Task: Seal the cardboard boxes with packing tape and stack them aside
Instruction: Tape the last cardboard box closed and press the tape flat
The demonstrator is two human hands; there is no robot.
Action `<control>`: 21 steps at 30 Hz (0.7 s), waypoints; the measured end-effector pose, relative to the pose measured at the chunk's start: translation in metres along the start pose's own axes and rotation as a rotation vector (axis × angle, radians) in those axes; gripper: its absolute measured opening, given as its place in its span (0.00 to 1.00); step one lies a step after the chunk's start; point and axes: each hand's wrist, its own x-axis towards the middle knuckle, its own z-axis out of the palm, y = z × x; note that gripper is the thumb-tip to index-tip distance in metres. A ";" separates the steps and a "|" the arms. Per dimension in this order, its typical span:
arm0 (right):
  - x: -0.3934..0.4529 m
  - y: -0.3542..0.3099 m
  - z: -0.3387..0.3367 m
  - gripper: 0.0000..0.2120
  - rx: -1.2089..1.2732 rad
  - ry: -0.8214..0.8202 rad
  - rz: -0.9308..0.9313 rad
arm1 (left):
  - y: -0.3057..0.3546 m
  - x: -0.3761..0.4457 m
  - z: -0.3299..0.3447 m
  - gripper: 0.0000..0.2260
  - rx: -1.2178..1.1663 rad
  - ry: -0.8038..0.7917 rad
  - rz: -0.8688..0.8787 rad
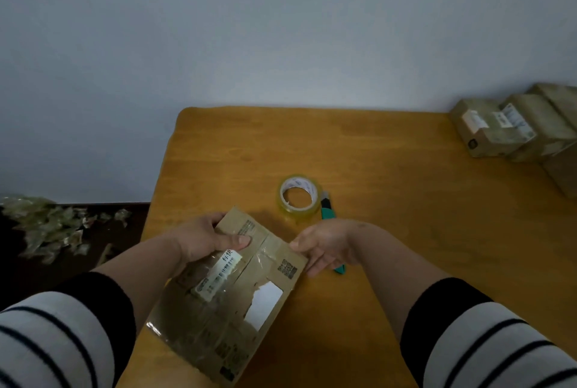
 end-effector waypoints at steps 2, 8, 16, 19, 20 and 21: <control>0.006 0.000 -0.008 0.19 0.005 0.086 -0.003 | 0.003 0.010 0.000 0.27 0.073 0.067 -0.001; 0.042 -0.012 -0.019 0.13 -0.358 0.715 -0.232 | 0.020 0.033 0.001 0.27 0.227 0.048 0.054; 0.078 -0.019 -0.017 0.18 -0.962 0.733 -0.151 | 0.034 0.056 -0.002 0.20 0.249 0.093 0.106; 0.081 -0.019 -0.018 0.14 -0.975 0.756 -0.159 | 0.036 0.059 -0.001 0.18 0.207 0.212 0.157; 0.080 -0.019 -0.020 0.13 -0.938 0.759 -0.168 | 0.038 0.060 -0.001 0.17 0.195 0.248 0.181; 0.080 -0.020 -0.022 0.12 -0.888 0.766 -0.179 | 0.040 0.060 0.000 0.17 0.179 0.282 0.199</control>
